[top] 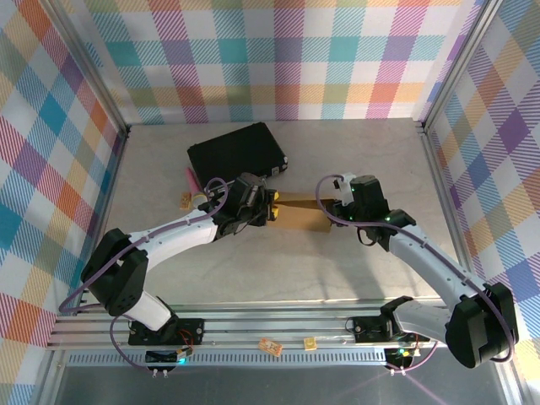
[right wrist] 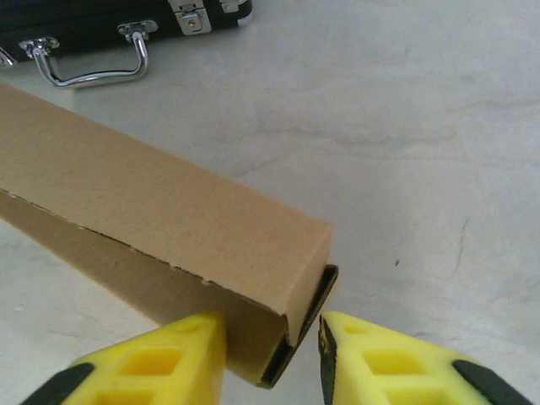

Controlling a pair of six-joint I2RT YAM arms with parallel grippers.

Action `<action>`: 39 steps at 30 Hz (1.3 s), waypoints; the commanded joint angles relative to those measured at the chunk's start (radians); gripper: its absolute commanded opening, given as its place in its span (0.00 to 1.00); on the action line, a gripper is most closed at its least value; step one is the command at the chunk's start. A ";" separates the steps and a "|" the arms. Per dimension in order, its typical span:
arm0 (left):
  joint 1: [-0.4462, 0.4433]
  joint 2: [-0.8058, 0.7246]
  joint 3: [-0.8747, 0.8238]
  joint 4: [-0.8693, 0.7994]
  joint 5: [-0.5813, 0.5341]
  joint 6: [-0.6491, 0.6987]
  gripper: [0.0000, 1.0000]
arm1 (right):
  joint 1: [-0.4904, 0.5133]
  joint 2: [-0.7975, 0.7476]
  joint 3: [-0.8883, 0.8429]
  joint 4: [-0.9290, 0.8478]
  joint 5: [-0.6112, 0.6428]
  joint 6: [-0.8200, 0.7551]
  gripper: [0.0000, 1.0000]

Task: Fold the paper box

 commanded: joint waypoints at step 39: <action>-0.014 0.042 -0.026 -0.105 0.019 -0.008 0.35 | -0.341 0.285 0.368 -0.425 -0.648 0.798 0.59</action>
